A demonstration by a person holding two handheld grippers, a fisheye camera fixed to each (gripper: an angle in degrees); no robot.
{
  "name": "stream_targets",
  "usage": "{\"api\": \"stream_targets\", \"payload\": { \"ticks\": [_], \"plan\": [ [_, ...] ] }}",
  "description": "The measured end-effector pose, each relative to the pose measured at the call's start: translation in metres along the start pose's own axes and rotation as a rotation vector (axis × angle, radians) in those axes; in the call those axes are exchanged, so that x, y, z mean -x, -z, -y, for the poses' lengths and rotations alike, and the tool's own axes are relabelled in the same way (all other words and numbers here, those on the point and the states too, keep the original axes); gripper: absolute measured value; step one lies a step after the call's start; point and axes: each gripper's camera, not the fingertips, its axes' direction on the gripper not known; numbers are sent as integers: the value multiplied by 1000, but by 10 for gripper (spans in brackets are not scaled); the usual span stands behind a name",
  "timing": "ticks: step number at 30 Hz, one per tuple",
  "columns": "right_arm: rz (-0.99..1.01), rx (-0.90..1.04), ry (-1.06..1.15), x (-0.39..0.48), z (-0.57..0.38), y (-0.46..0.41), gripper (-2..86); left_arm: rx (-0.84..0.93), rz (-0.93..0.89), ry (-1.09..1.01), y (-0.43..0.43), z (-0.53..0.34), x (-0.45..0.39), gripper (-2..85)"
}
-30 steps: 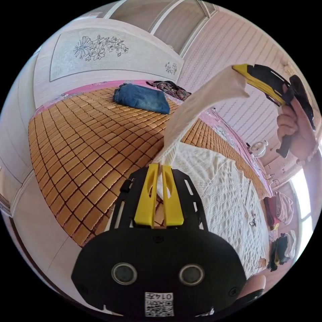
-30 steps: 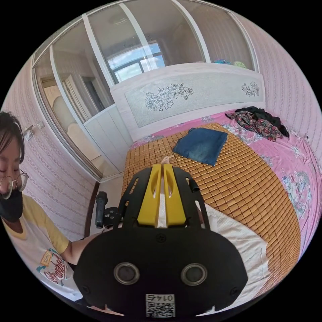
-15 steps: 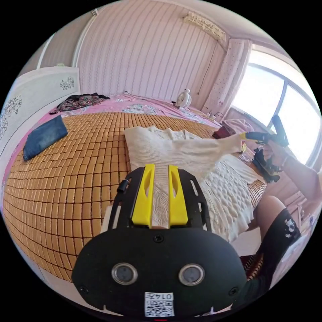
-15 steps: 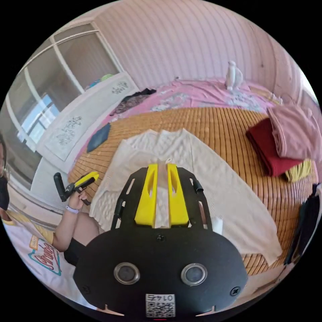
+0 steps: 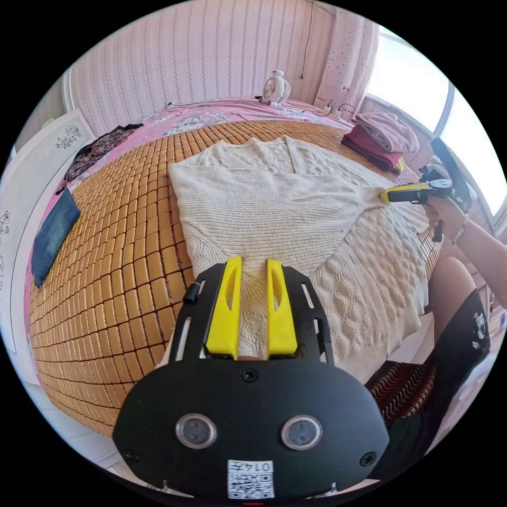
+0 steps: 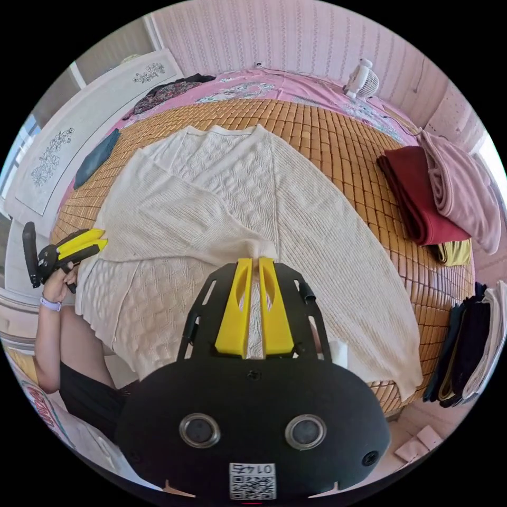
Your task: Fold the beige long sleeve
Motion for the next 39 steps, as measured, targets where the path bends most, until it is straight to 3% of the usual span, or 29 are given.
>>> {"api": "stream_targets", "payload": {
  "ticks": [4, 6, 9, 12, 18, 21, 25, 28, 33, 35, 39],
  "plan": [
    [-5, -75, 21, -12, 1, 45, 21, -8, -74, 38, 4, 19, 12, 69],
    [51, -45, -38, -33, -5, 41, 24, -8, -105, 47, 6, 27, 15, 76],
    [-19, 53, -147, -66, -21, 30, 45, -18, -129, 52, 12, 38, 19, 81],
    [-65, -41, -187, -99, -51, 66, 72, -75, -161, 66, 26, 47, 22, 78],
    [-271, -64, -442, -214, -135, 128, 123, -242, -251, -181, 57, 82, -39, 75],
    [-364, -72, -572, -260, -180, 150, 123, -271, -416, -281, 54, 115, -96, 46],
    [-370, -96, -674, -301, -230, 154, 120, -181, -728, -437, 24, 172, -198, 7],
    [-315, -112, -718, -315, -254, 150, 105, -151, -694, -513, 5, 205, -268, 48],
    [-241, -191, -670, -318, -278, 166, 17, -76, -457, -665, -25, 235, -352, 70],
    [-209, -201, -650, -320, -286, 173, 2, -29, -351, -736, -42, 235, -381, 67],
    [-112, -256, -651, -325, -300, 194, -2, 34, -305, -784, -48, 239, -398, 4]
  ]
}}
